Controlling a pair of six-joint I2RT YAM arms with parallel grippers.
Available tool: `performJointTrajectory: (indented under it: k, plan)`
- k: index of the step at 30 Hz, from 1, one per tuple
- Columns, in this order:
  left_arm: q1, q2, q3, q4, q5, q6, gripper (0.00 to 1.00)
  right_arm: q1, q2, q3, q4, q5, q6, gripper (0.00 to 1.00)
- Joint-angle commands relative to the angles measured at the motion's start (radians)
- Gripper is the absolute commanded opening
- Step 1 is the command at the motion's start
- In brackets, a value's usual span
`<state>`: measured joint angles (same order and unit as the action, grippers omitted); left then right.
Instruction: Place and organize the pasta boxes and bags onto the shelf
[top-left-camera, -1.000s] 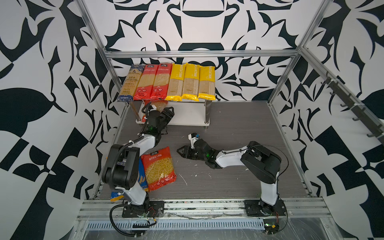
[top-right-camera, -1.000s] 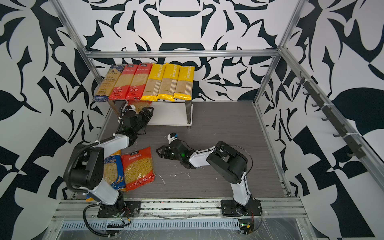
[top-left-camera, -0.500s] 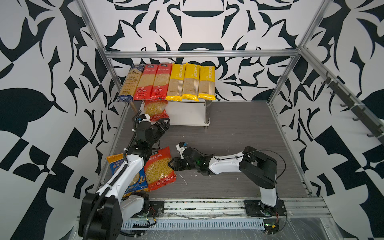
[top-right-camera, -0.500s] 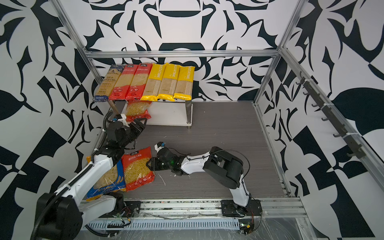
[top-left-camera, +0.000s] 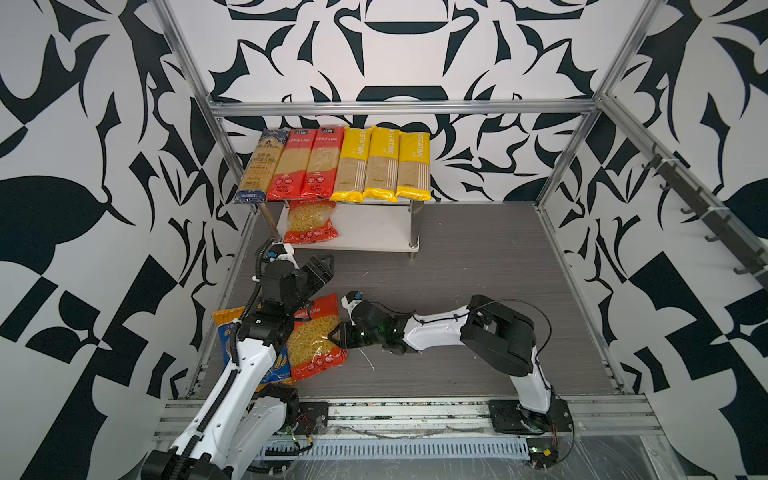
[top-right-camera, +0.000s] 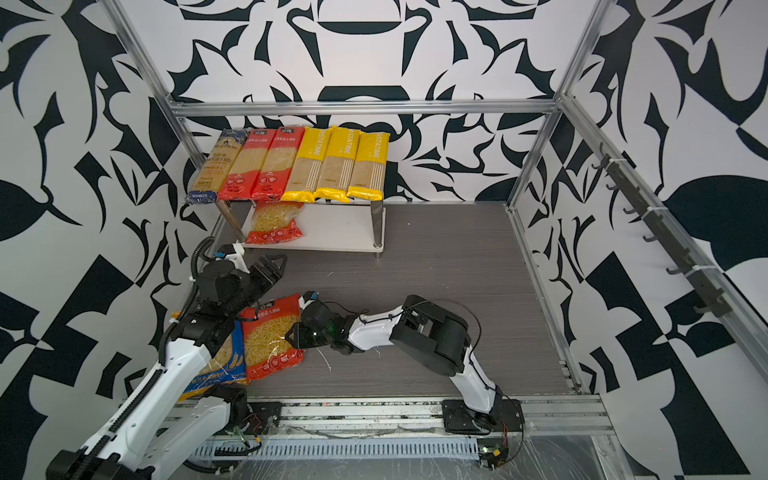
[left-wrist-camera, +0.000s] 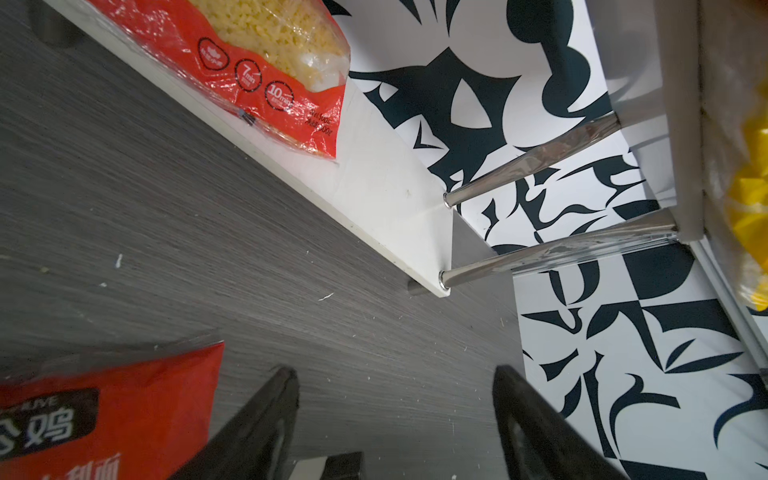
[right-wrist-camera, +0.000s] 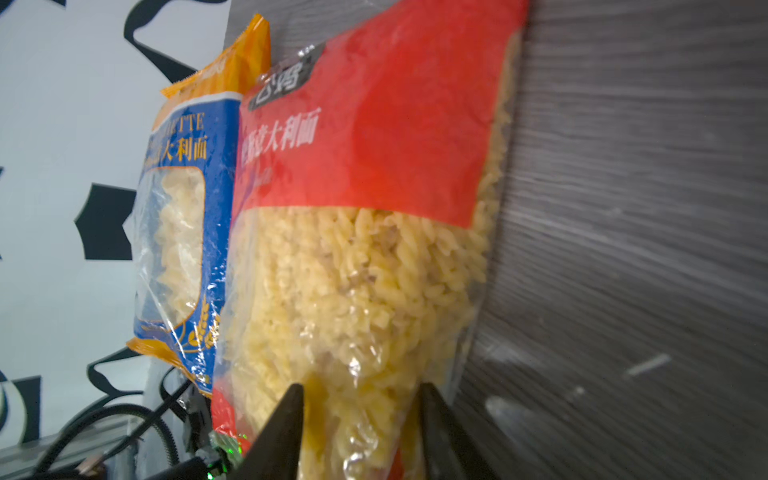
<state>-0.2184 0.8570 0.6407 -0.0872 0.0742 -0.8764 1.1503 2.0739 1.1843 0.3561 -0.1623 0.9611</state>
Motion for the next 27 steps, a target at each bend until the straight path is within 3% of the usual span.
performJointTrajectory:
  k: [1,6,9,27]
  plan:
    - [-0.002,-0.021,-0.019,-0.047,-0.005,0.019,0.78,0.012,-0.008,0.035,0.005,-0.006,0.002,0.33]
    - [-0.002,-0.023,-0.016,-0.054,-0.001,0.020,0.78,-0.005,-0.046,0.012,-0.037,0.027,-0.031,0.13]
    - [-0.002,-0.014,-0.009,-0.057,0.002,0.027,0.78,-0.035,-0.083,-0.030,-0.036,0.034,-0.033,0.06]
    - [-0.002,0.016,-0.008,-0.049,0.038,0.037,0.78,-0.241,-0.468,-0.440,-0.116,0.125,-0.061,0.00]
